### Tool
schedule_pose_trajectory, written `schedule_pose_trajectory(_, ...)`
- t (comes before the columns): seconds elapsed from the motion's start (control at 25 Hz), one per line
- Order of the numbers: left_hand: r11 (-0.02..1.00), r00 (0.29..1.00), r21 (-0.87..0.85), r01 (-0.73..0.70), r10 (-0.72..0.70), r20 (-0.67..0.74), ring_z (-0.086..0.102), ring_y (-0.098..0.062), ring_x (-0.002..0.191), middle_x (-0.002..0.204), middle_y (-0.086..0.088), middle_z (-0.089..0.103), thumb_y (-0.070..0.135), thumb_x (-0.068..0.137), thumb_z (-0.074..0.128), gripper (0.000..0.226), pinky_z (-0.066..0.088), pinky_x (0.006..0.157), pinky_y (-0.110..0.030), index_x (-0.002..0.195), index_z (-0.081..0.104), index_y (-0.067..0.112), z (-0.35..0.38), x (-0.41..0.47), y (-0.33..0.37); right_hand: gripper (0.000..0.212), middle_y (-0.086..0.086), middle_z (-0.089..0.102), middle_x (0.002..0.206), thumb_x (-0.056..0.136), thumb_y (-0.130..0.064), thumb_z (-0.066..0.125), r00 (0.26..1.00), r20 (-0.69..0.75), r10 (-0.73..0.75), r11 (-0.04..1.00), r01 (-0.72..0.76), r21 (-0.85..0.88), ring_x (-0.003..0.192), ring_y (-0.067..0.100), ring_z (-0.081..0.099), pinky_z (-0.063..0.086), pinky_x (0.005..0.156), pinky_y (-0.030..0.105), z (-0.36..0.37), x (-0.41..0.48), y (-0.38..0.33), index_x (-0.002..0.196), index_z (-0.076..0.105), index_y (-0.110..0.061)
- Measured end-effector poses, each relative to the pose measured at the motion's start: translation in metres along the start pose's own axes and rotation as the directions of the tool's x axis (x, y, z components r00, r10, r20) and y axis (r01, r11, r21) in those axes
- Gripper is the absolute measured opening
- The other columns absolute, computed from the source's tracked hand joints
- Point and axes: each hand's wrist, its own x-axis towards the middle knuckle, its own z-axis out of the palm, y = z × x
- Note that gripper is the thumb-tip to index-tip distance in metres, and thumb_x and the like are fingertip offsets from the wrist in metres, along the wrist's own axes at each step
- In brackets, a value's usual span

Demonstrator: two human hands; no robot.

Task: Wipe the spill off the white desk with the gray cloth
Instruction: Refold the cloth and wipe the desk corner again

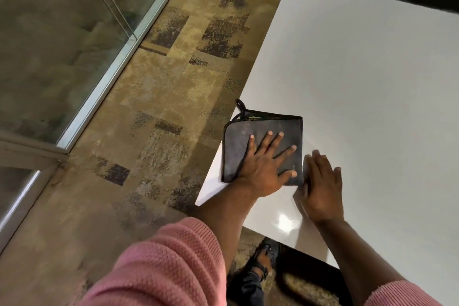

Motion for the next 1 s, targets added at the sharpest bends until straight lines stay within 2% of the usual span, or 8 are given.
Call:
schedule_pose_trajectory(0.16,0.987,0.983,-0.02,0.158,-0.159,-0.091,0.0,-0.028,0.159,0.173,-0.004,0.004,0.072,0.098,0.02,0.07,-0.003,0.124,-0.062,0.161,0.013,0.041,0.005,0.032,-0.015,0.065,0.011,0.025,0.172,0.099,-0.028,0.032,0.998,-0.052,0.025,0.996,-0.029,-0.082,0.161,0.03,0.018,0.008,0.13,0.058,0.016,-0.001,-0.004,0.162,0.032,-0.011)
schedule_pose_trajectory(0.4,0.99,0.981,-0.015,0.141,-0.142,-0.133,0.01,-0.031,0.158,0.172,-0.005,0.015,0.068,0.1,0.02,0.068,0.005,0.123,-0.064,0.161,0.018,0.039,0.002,0.048,-0.014,0.068,0.012,0.027,0.171,0.096,-0.029,0.03,0.998,-0.066,0.014,0.995,-0.02,-0.097,0.16,0.03,0.02,0.011,0.129,0.058,0.015,0.001,-0.007,0.161,0.034,-0.009)
schedule_pose_trajectory(0.52,0.984,0.976,-0.057,0.166,-0.173,-0.13,0.014,-0.028,0.158,0.171,-0.002,0.018,0.062,0.103,0.021,0.06,0.013,0.124,-0.059,0.16,0.021,0.041,0.012,0.009,0.004,0.065,0.009,0.03,0.17,0.097,-0.026,0.033,0.996,-0.09,0.015,1.0,-0.017,-0.018,0.16,0.027,0.022,0.014,0.129,0.058,0.013,-0.001,-0.002,0.159,0.038,-0.011)
schedule_pose_trajectory(0.6,0.983,0.979,-0.069,0.171,-0.178,-0.103,0.022,-0.029,0.155,0.169,-0.002,0.023,0.057,0.103,0.025,0.056,0.023,0.118,-0.056,0.158,0.027,0.042,0.011,-0.004,0.009,0.064,0.013,0.033,0.168,0.094,-0.021,0.037,0.989,-0.128,0.069,0.996,-0.062,0.061,0.159,0.029,0.024,0.018,0.128,0.059,0.014,0.002,0.002,0.157,0.04,-0.008)
schedule_pose_trajectory(0.68,0.997,0.994,-0.011,0.072,-0.073,-0.085,0.027,-0.031,0.152,0.168,-0.004,0.026,0.055,0.102,0.028,0.056,0.027,0.115,-0.054,0.157,0.031,0.041,0.004,0.003,0.002,0.064,0.015,0.036,0.166,0.093,-0.019,0.034,0.968,-0.179,0.178,0.977,-0.153,0.148,0.157,0.032,0.026,0.019,0.127,0.059,0.014,0.003,0.002,0.156,0.04,-0.006)
schedule_pose_trajectory(0.76,0.993,0.993,0.078,-0.089,0.095,-0.067,0.02,-0.031,0.155,0.17,-0.005,0.022,0.059,0.102,0.026,0.059,0.019,0.122,-0.057,0.158,0.029,0.039,-0.004,0.03,-0.005,0.062,0.015,0.039,0.165,0.095,-0.022,0.031,0.951,-0.212,0.224,0.958,-0.174,0.229,0.157,0.031,0.028,0.018,0.128,0.058,0.012,0.004,0.001,0.154,0.043,-0.006)
schedule_pose_trajectory(0.84,0.984,0.988,0.104,-0.145,0.15,-0.04,0.012,-0.029,0.158,0.172,-0.005,0.015,0.065,0.102,0.021,0.063,0.009,0.125,-0.059,0.16,0.023,0.041,-0.008,0.063,-0.005,0.063,0.013,0.039,0.165,0.095,-0.024,0.031,0.948,-0.212,0.236,0.947,-0.175,0.269,0.158,0.029,0.027,0.015,0.13,0.054,0.012,0.005,0.0,0.154,0.043,-0.007)
schedule_pose_trajectory(1.0,0.998,0.998,0.05,0.022,-0.019,-0.065,0.008,-0.027,0.159,0.172,-0.002,0.013,0.07,0.099,0.022,0.066,0.002,0.125,-0.06,0.16,0.019,0.044,-0.006,0.104,0.01,0.069,0.014,0.034,0.168,0.092,-0.019,0.036,0.951,-0.224,0.213,0.96,-0.161,0.231,0.158,0.03,0.026,0.009,0.132,0.047,0.013,0.002,-0.002,0.159,0.035,-0.005)
